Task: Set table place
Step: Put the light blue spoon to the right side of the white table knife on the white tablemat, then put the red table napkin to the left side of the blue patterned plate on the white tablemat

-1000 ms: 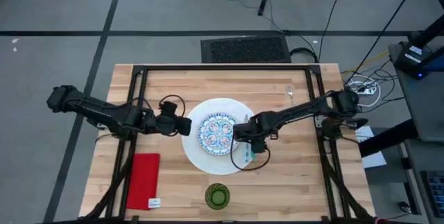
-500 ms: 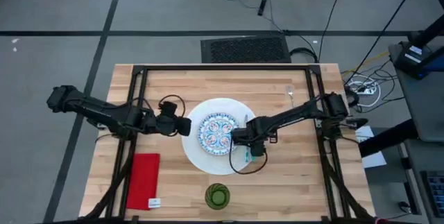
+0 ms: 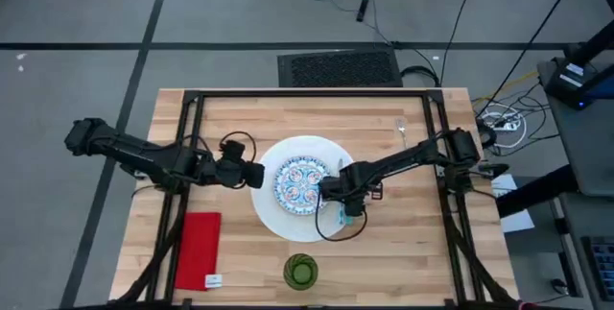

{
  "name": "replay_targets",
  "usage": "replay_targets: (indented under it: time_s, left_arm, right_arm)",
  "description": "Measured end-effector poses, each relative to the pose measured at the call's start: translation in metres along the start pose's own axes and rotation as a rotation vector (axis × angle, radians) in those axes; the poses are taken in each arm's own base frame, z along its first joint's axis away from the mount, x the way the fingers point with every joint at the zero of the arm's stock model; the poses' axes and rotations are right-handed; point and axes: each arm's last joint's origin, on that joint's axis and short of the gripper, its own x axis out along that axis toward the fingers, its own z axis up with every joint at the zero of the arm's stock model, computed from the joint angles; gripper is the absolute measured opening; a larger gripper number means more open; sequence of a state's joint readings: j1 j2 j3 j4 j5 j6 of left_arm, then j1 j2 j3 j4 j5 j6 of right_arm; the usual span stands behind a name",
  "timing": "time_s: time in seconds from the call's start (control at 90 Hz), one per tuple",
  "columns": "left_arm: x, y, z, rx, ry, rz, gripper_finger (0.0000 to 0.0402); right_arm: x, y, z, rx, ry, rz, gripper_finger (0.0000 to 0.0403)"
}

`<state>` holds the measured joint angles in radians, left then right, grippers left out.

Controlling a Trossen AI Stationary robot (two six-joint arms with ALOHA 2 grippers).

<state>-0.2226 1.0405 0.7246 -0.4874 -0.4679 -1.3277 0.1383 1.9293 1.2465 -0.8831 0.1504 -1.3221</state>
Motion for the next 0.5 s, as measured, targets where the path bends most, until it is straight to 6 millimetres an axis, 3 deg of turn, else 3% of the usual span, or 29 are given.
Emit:
replay_targets:
  time_s: [0.278, 0.5]
  left_arm:
    - [0.0, 0.0, 0.0, 0.0, 0.0, 0.0, 0.0]
    - [0.0, 0.0, 0.0, 0.0, 0.0, -0.001, 0.0]
  right_arm:
    - [-0.002, 0.001, -0.001, -0.007, 0.017, 0.003, 0.0076]
    - [-0.028, 0.008, -0.007, 0.001, 0.026, -0.045, 0.0077]
